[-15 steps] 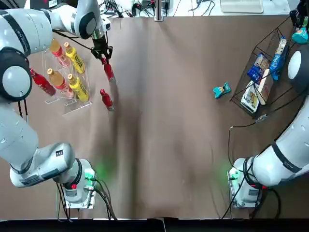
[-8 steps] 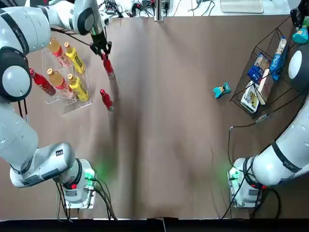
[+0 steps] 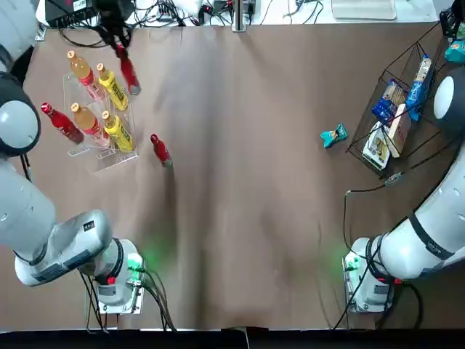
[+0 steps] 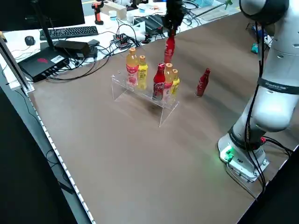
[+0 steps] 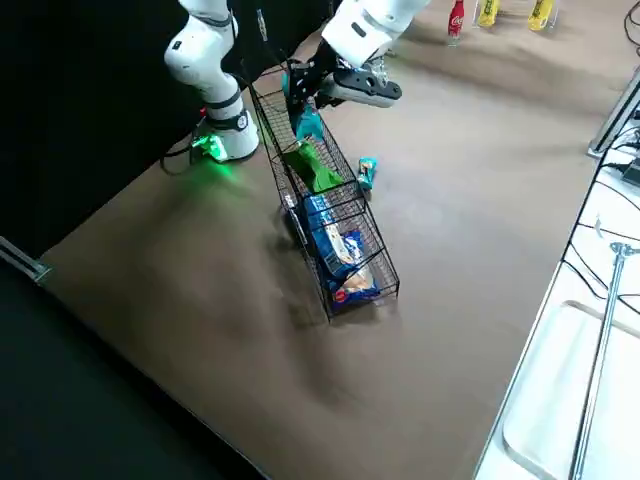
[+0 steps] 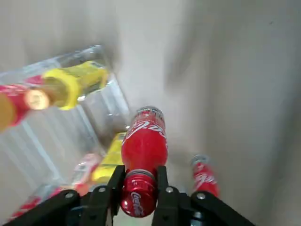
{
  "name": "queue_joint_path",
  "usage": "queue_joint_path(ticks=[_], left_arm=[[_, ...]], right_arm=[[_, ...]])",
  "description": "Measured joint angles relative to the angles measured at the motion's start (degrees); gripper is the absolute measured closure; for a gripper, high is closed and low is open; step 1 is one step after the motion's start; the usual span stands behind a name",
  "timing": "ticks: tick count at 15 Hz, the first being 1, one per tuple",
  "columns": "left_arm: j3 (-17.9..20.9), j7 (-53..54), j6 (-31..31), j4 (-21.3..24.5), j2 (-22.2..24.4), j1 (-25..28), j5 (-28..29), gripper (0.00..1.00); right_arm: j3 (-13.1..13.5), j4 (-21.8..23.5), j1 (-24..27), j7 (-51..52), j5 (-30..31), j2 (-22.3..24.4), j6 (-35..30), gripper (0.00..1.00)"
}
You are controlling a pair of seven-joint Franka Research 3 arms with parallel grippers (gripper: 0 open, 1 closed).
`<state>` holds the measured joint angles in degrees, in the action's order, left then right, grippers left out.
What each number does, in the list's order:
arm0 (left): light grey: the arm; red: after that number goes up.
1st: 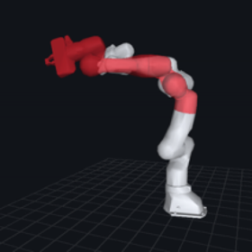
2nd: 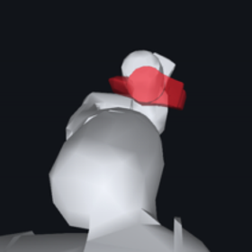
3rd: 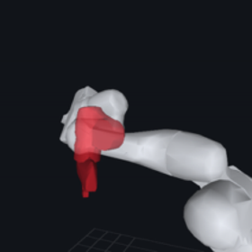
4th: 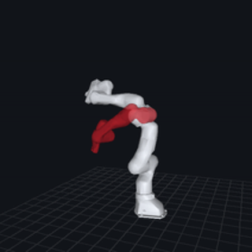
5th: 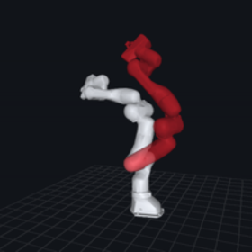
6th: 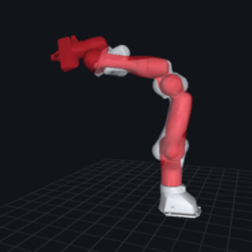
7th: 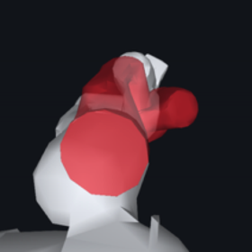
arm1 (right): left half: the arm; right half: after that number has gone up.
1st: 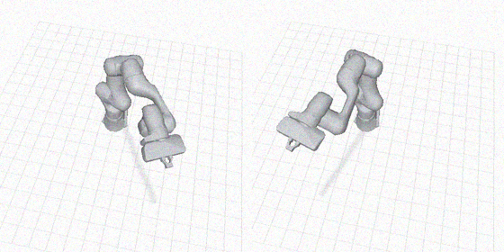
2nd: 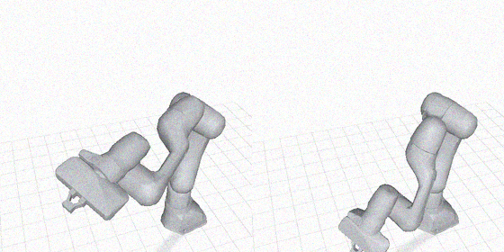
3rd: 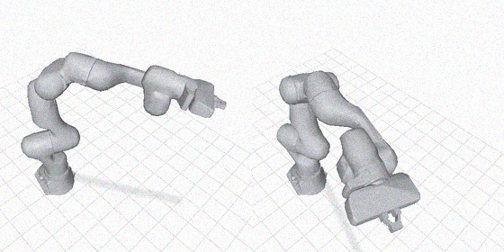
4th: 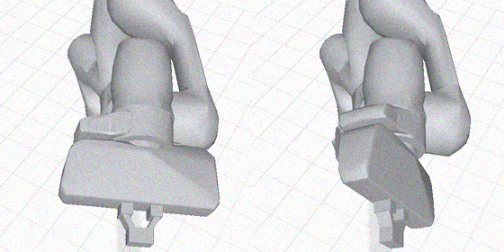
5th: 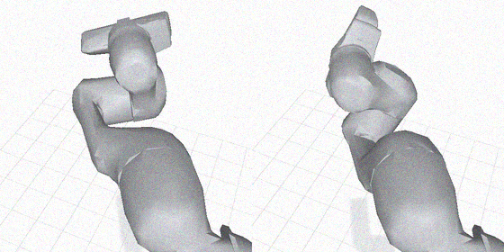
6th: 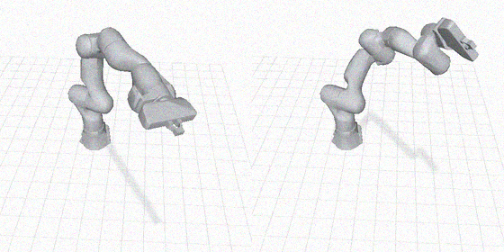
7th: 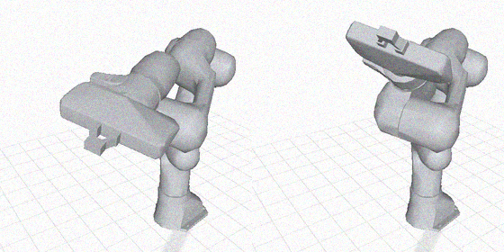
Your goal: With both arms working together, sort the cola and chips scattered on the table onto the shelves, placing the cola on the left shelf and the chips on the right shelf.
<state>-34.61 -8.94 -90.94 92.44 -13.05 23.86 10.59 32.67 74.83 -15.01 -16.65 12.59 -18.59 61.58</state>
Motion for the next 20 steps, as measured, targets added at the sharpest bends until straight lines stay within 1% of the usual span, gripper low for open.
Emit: queue_joint_path(ticks=[4, 6, 9, 11, 14, 15, 16, 17, 18, 19, 20], left_arm=[[0.1, 17.7, 5.7, -0.6, 3.6, 9.4, 0.0, 0.68], [0.2, 23.9, 6.7, -0.5, 4.5, 13.1, 0.0, 0.68], [0.3, 28.6, 6.9, -0.3, 4.7, 15.6, 0.4, 0.68], [0.2, 30.8, 7.0, 0.3, 5.0, 16.6, 2.1, 0.68], [0.2, 34.4, 7.0, 1.0, 5.7, 18.7, 2.9, 0.68], [0.2, 35.5, 7.0, 1.2, 5.8, 19.6, 2.9, 0.68], [0.2, 36.3, 6.8, 1.6, 6.1, 20.5, 2.9, 0.68], [0.2, 36.9, 6.3, 2.4, 6.5, 21.3, 2.9, 0.68], [0.2, 37.1, 4.2, 5.1, 7.7, 22.1, 2.9, 0.68], [0.2, 37.1, 3.0, 6.7, 8.6, 22.2, 2.9, 0.68], [0.2, 37.1, 1.9, 8.3, 9.3, 22.3, 2.9, 0.68]], right_arm=[[0.0, -0.3, 0.0, 0.4, 0.0, 0.0, 0.7, 0.60], [0.0, -0.4, 0.0, 0.4, 0.0, 0.0, 0.7, 0.60], [-0.1, -0.4, -0.1, 0.8, 0.0, 0.0, 0.8, 0.60], [-0.1, -1.0, -0.6, 1.4, 0.0, 0.0, 0.6, 0.60], [-0.2, -2.1, -4.0, 1.5, -0.4, 0.2, -1.0, 0.59], [-0.2, -2.3, -5.6, 0.9, -1.5, 0.3, -1.3, 0.58], [-0.3, -2.4, -6.9, -1.4, -3.5, 0.3, -1.5, 0.52], [-0.3, -2.4, -7.7, -5.1, -6.4, 0.2, -1.5, 0.51], [-0.4, -2.2, -8.2, -12.3, -13.3, 0.1, -1.3, 0.51], [-0.4, -1.5, -8.2, -15.3, -16.5, 0.0, -0.7, 0.51], [-0.4, 0.0, -8.2, -18.1, -19.0, -0.1, 1.0, 0.48]])
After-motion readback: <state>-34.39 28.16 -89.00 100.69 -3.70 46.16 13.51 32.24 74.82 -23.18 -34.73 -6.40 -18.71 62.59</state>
